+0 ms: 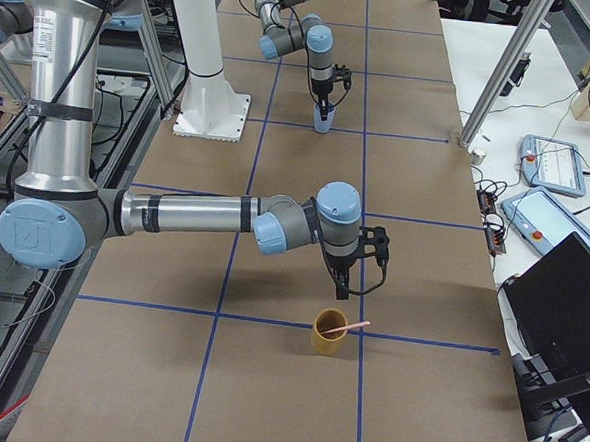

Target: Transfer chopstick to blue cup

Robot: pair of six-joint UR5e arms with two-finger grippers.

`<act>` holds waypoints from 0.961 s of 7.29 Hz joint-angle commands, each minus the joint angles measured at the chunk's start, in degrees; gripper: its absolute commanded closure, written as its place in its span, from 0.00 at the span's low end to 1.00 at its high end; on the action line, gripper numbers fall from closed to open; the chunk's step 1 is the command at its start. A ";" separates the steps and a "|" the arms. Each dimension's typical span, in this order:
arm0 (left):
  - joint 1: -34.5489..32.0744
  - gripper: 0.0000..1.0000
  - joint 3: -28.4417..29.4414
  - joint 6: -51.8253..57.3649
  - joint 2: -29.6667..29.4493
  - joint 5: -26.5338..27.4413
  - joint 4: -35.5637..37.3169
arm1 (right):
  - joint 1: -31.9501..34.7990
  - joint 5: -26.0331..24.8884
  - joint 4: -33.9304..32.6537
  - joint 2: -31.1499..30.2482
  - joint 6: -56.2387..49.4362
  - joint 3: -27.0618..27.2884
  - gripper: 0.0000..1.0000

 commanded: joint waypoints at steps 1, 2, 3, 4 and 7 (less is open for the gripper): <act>-3.46 0.01 -9.32 3.69 1.24 -1.54 4.03 | 0.00 0.00 -0.09 0.00 0.05 -0.06 0.00; -6.62 0.01 -12.86 7.03 4.47 -5.82 3.96 | 0.00 0.00 0.00 0.00 0.06 0.02 0.00; -11.61 0.02 -17.16 12.80 8.94 -9.43 3.96 | 0.00 -0.09 0.26 0.09 -0.12 0.03 0.00; -18.27 0.01 -19.98 21.65 14.38 -15.12 3.96 | 0.00 -0.09 0.26 0.17 -0.12 0.20 0.00; -42.69 0.01 -14.27 60.72 26.19 -27.71 4.04 | 0.96 -0.61 0.18 -0.26 -0.12 0.20 0.00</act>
